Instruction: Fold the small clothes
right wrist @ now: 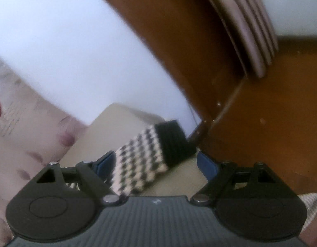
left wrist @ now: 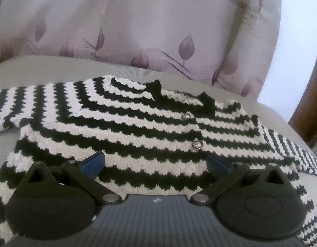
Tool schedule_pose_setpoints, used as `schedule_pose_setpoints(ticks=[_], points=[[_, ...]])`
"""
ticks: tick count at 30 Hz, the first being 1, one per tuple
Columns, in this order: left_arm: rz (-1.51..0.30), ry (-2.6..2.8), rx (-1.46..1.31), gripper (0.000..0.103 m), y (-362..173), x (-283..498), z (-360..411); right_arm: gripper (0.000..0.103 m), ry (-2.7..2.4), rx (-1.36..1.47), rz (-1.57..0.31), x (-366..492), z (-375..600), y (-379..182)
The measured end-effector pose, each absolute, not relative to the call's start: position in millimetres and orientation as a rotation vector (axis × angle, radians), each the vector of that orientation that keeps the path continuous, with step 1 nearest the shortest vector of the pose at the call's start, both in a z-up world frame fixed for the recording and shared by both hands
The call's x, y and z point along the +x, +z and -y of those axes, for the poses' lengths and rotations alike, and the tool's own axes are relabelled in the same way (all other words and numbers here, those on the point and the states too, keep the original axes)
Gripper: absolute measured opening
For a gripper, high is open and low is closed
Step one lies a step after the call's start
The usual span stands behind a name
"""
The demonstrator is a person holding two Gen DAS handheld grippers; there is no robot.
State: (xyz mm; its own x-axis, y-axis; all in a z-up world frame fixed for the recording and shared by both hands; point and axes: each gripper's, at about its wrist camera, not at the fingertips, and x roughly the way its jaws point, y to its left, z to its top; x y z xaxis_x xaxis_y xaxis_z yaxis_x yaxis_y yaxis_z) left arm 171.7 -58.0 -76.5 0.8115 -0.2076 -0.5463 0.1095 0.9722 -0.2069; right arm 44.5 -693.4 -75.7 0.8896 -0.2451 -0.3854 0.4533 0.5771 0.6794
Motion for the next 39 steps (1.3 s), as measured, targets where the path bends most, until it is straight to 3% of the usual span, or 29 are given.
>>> schedule_pose_setpoints(ticks=[3,4,5,6,7,8,16,23,32,39], points=[[-0.622,-0.158,-0.139,0.103,-78,174,63,0.086,-0.388,0.943,-0.235,52,704,-87],[-0.622,-0.157,-0.133,0.103,-78,174,64,0.080,-0.382,0.950,-0.231,54,706,-89],[-0.624,-0.155,-0.127,0.103,-78,174,65,0.062,-0.387,0.943,-0.235,56,706,-90],[-0.625,-0.153,-0.123,0.103,-78,174,65,0.050,-0.401,0.915,-0.247,58,706,-89],[-0.626,-0.151,-0.119,0.103,-79,174,66,0.024,-0.399,0.891,-0.251,54,705,-87],[-0.626,-0.149,-0.115,0.103,-79,175,66,0.020,-0.390,0.872,-0.261,56,703,-86],[-0.629,-0.146,-0.107,0.103,-79,175,67,0.019,-0.403,0.845,-0.197,50,691,-68],[-0.611,-0.150,-0.177,0.103,-78,174,56,0.019,-0.226,0.818,-0.103,73,638,2],[-0.563,-0.137,-0.302,0.103,-78,170,36,0.019,0.110,0.834,0.002,155,502,86],[-0.477,-0.001,-0.537,0.103,-82,162,-7,0.019,0.376,0.846,-0.070,239,357,91]])
